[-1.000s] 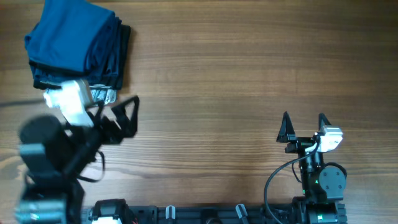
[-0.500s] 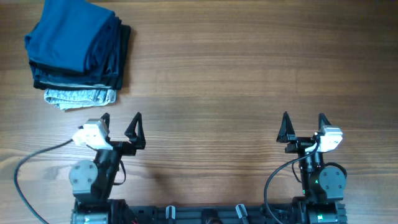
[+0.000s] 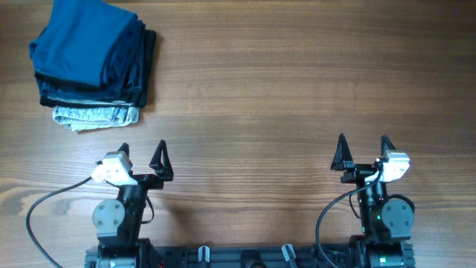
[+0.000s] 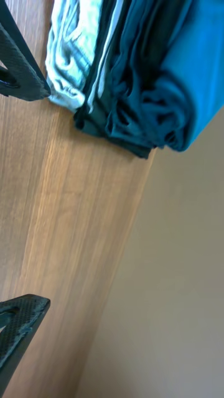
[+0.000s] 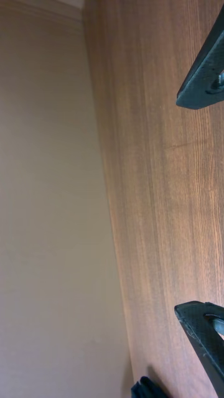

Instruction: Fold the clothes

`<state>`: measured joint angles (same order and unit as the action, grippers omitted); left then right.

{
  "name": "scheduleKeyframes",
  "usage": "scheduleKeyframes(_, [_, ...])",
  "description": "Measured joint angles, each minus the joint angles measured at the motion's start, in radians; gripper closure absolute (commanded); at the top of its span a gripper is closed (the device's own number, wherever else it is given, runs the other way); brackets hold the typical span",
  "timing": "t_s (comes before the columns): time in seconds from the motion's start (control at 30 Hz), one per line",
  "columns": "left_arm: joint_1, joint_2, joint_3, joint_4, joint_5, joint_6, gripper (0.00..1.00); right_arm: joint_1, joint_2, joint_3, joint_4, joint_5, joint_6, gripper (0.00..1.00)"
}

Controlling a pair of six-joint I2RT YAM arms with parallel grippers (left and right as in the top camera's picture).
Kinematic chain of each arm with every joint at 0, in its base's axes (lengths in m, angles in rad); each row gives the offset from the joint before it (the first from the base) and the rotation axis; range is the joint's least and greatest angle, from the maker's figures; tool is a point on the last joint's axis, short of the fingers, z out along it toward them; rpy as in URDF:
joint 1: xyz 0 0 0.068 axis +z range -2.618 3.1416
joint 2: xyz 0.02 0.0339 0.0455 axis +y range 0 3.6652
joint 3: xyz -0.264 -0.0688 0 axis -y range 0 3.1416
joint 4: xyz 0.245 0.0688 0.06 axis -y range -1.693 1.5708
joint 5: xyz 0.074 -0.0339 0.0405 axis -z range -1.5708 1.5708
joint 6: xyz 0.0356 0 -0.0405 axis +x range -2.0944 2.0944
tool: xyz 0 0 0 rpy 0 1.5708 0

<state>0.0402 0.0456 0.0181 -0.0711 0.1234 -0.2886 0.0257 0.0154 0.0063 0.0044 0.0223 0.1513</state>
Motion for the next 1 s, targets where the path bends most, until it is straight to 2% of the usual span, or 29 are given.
scheduleKeyframes(0.07, [0.0,-0.012,0.0,0.0,-0.011,0.06,0.0,0.0,0.0,0.0,0.0,0.0,0.0,0.0])
scheduleKeyframes(0.3, [0.0,-0.026,-0.001,0.0,-0.014,0.402,0.0,0.0,0.0,0.0,0.0,0.0,0.0,0.0])
scheduleKeyframes(0.4, [0.002,-0.028,0.0,0.0,-0.022,0.478,0.0,0.0,0.0,0.0,0.0,0.0,0.0,0.0])
scheduleKeyframes(1.0, [0.013,-0.031,-0.001,0.0,-0.023,0.516,0.0,0.0,0.0,0.0,0.0,0.0,0.0,0.0])
